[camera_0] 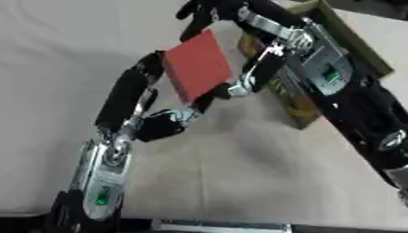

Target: Pick up the objects with one hand, pass them to the other hand, and then place them into the box on the other side of the table.

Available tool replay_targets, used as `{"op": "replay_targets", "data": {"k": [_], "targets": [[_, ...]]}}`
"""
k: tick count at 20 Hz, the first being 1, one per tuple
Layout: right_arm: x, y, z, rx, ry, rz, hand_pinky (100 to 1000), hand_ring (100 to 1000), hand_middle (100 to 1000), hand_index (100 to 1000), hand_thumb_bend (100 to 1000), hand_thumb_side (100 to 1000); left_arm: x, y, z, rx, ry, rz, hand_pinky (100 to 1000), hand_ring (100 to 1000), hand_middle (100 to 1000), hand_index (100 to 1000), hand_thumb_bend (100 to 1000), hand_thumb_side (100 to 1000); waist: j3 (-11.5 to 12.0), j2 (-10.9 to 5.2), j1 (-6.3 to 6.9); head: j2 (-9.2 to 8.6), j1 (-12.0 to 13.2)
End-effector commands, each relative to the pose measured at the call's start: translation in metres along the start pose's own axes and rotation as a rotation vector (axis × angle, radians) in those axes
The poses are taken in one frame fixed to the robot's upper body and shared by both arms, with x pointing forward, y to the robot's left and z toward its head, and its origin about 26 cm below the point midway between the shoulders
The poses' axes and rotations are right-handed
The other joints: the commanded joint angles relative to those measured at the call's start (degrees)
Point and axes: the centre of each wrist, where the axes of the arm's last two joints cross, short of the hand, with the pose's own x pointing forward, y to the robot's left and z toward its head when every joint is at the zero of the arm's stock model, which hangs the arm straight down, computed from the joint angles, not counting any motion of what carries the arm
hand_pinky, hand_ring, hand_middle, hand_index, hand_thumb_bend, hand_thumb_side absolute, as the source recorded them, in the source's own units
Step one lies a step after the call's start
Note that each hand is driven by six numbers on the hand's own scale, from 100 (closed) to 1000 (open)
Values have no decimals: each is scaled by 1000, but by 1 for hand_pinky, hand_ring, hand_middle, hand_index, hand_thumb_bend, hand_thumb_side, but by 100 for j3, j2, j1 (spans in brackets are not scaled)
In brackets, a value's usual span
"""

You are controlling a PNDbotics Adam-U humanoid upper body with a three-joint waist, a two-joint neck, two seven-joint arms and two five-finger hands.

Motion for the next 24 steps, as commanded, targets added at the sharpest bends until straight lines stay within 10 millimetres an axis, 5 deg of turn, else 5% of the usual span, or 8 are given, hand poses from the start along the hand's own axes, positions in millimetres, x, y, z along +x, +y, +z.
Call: {"op": "replay_targets", "data": {"k": [1, 5, 10, 16, 24], "targets": [[19, -35, 0, 41, -96, 9, 807, 961, 418, 746, 100, 100, -16, 11, 8, 42, 57, 1, 793, 723, 764, 847, 338, 915, -27, -196, 195, 21, -78], [46, -72, 7, -41, -39, -155, 838, 984, 417, 779, 100, 100, -41, 38, 25, 120, 140, 9, 759, 698, 760, 849, 251, 866, -90, -441, 379, 38, -100], [69, -104, 36, -68, 102, -338, 868, 1000, 422, 817, 100, 100, -65, 99, 35, 230, 219, 0, 705, 667, 738, 832, 133, 811, -83, -655, 504, 39, -211], [90, -117, 70, -83, 188, -381, 880, 1000, 427, 820, 100, 100, -76, 168, 39, 364, 158, 19, 681, 622, 708, 827, 128, 754, -127, -682, 511, 39, -259], [105, -119, 116, -126, 315, -317, 888, 1000, 434, 830, 100, 157, -88, 205, 62, 431, 85, 79, 637, 597, 691, 813, 100, 729, -180, -574, 466, 39, -349]]}}
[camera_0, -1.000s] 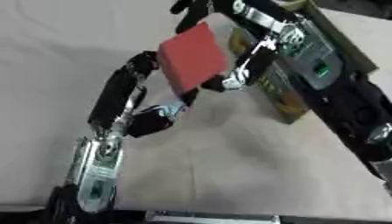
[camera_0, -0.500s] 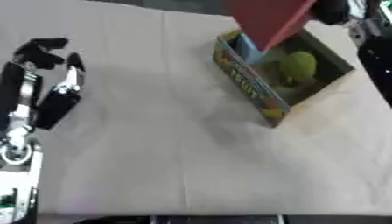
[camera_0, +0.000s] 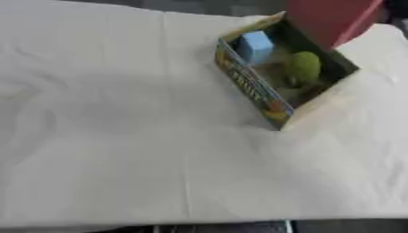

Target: Pick up the objects with one hand, pass them to the other hand, and then place them into the box on the other side of the table.

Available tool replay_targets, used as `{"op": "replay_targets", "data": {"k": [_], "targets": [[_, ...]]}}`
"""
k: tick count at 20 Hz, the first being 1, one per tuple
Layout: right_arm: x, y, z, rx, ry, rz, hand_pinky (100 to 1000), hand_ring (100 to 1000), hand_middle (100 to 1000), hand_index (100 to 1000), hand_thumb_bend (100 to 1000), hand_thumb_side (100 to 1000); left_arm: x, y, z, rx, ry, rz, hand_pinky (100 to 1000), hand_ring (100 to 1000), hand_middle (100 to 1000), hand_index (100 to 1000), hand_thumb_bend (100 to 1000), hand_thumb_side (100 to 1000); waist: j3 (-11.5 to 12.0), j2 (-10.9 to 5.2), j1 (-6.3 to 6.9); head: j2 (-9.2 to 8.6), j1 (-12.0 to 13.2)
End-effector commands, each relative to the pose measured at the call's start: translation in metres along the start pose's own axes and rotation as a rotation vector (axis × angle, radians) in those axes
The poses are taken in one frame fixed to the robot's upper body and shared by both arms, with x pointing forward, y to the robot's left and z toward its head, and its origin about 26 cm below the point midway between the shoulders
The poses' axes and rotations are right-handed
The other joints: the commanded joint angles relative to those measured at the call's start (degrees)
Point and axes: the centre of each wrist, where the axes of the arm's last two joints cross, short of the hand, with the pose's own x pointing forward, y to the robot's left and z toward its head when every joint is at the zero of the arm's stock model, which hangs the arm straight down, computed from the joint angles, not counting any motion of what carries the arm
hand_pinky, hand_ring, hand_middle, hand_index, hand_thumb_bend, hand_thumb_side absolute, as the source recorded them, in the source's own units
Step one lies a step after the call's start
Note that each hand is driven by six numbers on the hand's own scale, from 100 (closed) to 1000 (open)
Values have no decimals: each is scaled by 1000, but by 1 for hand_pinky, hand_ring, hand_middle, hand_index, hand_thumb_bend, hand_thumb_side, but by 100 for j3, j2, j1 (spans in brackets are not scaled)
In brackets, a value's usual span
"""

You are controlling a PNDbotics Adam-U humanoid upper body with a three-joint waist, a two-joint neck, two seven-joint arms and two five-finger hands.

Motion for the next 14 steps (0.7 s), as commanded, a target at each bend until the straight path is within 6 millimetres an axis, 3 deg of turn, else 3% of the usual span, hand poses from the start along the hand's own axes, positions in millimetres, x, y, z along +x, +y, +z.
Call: {"op": "replay_targets", "data": {"k": [1, 14], "targets": [[13, -14, 9, -4, 34, 83, 887, 1000, 433, 830, 100, 164, 1, 22, -2, 49, -41, 10, 630, 591, 684, 808, 100, 724, -25, -68, 29, -8, -47], [-23, -32, 73, -138, 254, 186, 886, 1000, 420, 831, 100, 216, 1, 44, 12, 107, -75, 79, 616, 565, 643, 790, 100, 707, 150, 129, 14, -32, -399]]}}
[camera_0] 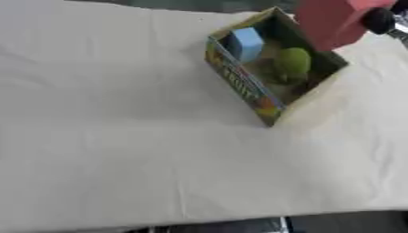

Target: Pick up the objects with one hand, pass them to the other hand, and then place them into the box on the other side of the table.

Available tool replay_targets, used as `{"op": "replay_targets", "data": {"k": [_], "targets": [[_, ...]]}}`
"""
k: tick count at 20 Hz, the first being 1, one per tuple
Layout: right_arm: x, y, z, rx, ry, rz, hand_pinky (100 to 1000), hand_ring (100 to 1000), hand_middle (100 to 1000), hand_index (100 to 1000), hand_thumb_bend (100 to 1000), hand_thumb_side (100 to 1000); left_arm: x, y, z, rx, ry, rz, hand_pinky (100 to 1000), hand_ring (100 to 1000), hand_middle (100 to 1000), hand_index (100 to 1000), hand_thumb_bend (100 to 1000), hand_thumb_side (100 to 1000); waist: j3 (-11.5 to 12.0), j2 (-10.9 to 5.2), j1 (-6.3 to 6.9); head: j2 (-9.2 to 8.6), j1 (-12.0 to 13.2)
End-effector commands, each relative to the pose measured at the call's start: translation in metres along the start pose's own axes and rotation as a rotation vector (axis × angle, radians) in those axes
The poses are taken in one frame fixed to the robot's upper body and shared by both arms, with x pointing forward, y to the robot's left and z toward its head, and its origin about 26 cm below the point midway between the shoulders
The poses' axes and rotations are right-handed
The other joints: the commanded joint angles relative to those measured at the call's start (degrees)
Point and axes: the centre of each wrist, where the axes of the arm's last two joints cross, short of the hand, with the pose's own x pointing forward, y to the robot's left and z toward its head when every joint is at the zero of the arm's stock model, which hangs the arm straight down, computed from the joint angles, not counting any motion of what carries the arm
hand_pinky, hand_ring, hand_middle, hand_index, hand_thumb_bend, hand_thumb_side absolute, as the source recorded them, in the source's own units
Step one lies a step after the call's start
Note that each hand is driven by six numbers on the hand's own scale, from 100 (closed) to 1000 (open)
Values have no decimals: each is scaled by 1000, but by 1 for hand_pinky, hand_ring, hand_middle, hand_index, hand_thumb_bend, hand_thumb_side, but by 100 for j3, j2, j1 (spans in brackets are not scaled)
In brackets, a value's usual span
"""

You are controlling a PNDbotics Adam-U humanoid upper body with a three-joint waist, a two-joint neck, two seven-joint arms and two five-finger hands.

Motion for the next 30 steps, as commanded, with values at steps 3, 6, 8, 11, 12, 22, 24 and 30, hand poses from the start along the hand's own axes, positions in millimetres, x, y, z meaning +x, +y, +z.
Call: {"op": "replay_targets", "data": {"k": [3, 6, 8, 11, 12, 22, 24, 30], "targets": [[-8, -28, 16, -25, 84, 97, 884, 1000, 416, 827, 100, 210, 11, 15, -3, 3, -48, -7, 615, 565, 643, 792, 100, 709, 137, 71, -5, -67, -185], [-20, -35, 28, -58, 125, 133, 881, 1000, 414, 822, 100, 201, 14, 15, -4, 0, -58, 5, 615, 566, 644, 792, 100, 707, 248, 95, -26, -93, -253], [-27, -38, 38, -76, 156, 157, 880, 1000, 414, 821, 100, 198, 15, 15, -3, 2, -61, 11, 614, 564, 641, 791, 100, 707, 305, 100, -39, -102, -302], [-37, -39, 51, -92, 211, 186, 883, 1000, 414, 826, 100, 199, 12, 15, 0, 13, -48, 12, 612, 563, 641, 790, 100, 718, 347, 103, -54, -122, -370], [-41, -37, 57, -96, 234, 190, 884, 1000, 415, 827, 100, 197, 11, 15, 1, 17, -42, 11, 611, 563, 640, 789, 100, 719, 363, 108, -62, -158, -404], [-59, -25, 79, -54, 318, 253, 886, 1000, 421, 835, 100, 198, 13, 15, 4, 45, -47, 5, 613, 568, 644, 789, 100, 716, 399, 175, -65, -560, -675], [-60, -24, 80, -49, 325, 255, 888, 1000, 421, 837, 100, 198, 13, 15, 3, 46, -49, 4, 613, 568, 645, 789, 100, 717, 395, 193, -62, -587, -716], [-62, -20, 80, -16, 333, 260, 892, 1000, 430, 845, 100, 198, 15, 14, 2, 44, -60, 0, 614, 570, 646, 790, 100, 713, 401, 240, -55, -547, -740]]}}
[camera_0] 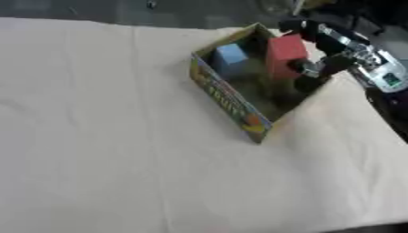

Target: Pick up the objects with one hand, pass them to the other hand, and then place them into the box on the other side of the table.

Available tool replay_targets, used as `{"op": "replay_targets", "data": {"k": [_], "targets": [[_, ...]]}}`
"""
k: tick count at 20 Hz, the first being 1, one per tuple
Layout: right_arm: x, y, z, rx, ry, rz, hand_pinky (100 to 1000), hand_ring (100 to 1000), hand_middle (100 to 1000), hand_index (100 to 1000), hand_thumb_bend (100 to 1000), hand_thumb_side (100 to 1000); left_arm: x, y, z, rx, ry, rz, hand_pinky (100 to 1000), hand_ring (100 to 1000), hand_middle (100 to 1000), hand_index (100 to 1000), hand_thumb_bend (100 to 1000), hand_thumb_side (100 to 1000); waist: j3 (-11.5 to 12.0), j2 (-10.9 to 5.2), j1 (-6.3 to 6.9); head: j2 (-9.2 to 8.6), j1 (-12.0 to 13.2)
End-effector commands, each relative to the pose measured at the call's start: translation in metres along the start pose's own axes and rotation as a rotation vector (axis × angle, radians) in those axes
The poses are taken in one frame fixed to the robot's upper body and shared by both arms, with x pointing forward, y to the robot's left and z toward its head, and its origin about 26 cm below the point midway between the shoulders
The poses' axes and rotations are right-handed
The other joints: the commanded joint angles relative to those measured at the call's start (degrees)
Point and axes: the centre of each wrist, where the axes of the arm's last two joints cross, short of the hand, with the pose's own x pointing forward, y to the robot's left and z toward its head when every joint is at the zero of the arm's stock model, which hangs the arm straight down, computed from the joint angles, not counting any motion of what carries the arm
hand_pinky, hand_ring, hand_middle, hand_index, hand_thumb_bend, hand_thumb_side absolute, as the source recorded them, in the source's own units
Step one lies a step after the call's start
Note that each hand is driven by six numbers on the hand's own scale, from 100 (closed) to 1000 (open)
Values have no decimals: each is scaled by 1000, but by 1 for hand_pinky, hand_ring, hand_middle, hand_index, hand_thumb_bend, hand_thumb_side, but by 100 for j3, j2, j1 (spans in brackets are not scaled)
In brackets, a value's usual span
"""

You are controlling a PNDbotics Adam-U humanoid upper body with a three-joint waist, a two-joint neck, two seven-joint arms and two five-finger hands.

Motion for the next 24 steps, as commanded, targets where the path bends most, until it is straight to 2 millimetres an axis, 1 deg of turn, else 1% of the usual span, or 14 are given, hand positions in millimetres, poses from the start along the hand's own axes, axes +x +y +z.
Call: {"op": "replay_targets", "data": {"k": [1, 6, 7, 8, 9, 11, 13, 16, 17, 18, 19, 20, 22, 24], "targets": [[5, -12, -1, 43, -21, 57, 896, 1000, 438, 851, 100, 194, 7, 6, -6, 17, -40, -16, 614, 570, 646, 789, 100, 713, 6, 19, -40, -20, -68], [4, -7, 5, 86, -14, 96, 932, 1000, 506, 914, 100, 186, 7, 7, -5, 20, -37, -22, 614, 570, 646, 789, 100, 718, -7, 24, -56, 178, -400], [4, -6, 5, 99, -17, 103, 941, 1000, 532, 942, 100, 188, 7, 7, -5, 20, -37, -22, 614, 570, 647, 789, 100, 719, -11, 26, -58, 199, -429], [5, -4, 5, 121, -25, 113, 967, 1000, 610, 1000, 100, 197, 7, 7, -5, 19, -37, -22, 614, 570, 647, 789, 100, 717, -14, 29, -58, 210, -442], [6, -3, 4, 161, -43, 130, 1000, 1000, 733, 1000, 100, 304, 7, 7, -5, 19, -39, -23, 615, 571, 646, 788, 100, 709, -16, 31, -56, 216, -444], [9, -5, 3, 212, -83, 176, 1000, 1000, 782, 1000, 100, 415, 9, 8, -6, 23, -61, -38, 619, 575, 647, 788, 100, 661, -31, 37, -49, 222, -415], [10, -9, 4, 209, -104, 206, 1000, 1000, 799, 1000, 100, 472, 10, 7, -6, 22, -89, -58, 621, 576, 648, 789, 100, 659, -43, 43, -42, 226, -383], [11, -11, 5, 197, -119, 223, 1000, 1000, 831, 1000, 100, 490, 9, 6, -5, 22, -98, -72, 633, 582, 656, 796, 100, 657, -50, 48, -44, 218, -365], [10, -9, 6, 194, -116, 212, 1000, 1000, 858, 1000, 100, 557, 9, 6, -5, 24, -98, -75, 635, 581, 654, 795, 100, 660, -48, 50, -46, 213, -358], [8, -6, 7, 200, -107, 192, 1000, 1000, 852, 1000, 156, 581, 9, 6, -5, 26, -99, -75, 635, 582, 654, 793, 100, 659, -43, 52, -49, 210, -352], [8, -4, 6, 202, -107, 173, 1000, 1000, 840, 1000, 251, 623, 10, 5, -5, 27, -101, -75, 635, 581, 653, 792, 100, 661, -40, 55, -51, 205, -338], [9, -4, 6, 204, -111, 158, 1000, 1000, 839, 1000, 308, 643, 10, 5, -5, 27, -101, -74, 636, 581, 653, 793, 100, 659, -39, 59, -52, 202, -322], [11, -5, 5, 206, -119, 134, 1000, 1000, 842, 1000, 326, 650, 11, 5, -5, 29, -102, -77, 637, 581, 653, 794, 100, 658, -41, 65, -51, 200, -303], [12, -6, 6, 207, -121, 115, 1000, 1000, 842, 1000, 332, 637, 11, 6, -5, 32, -101, -80, 637, 580, 651, 786, 100, 658, -43, 69, -51, 198, -291]]}}
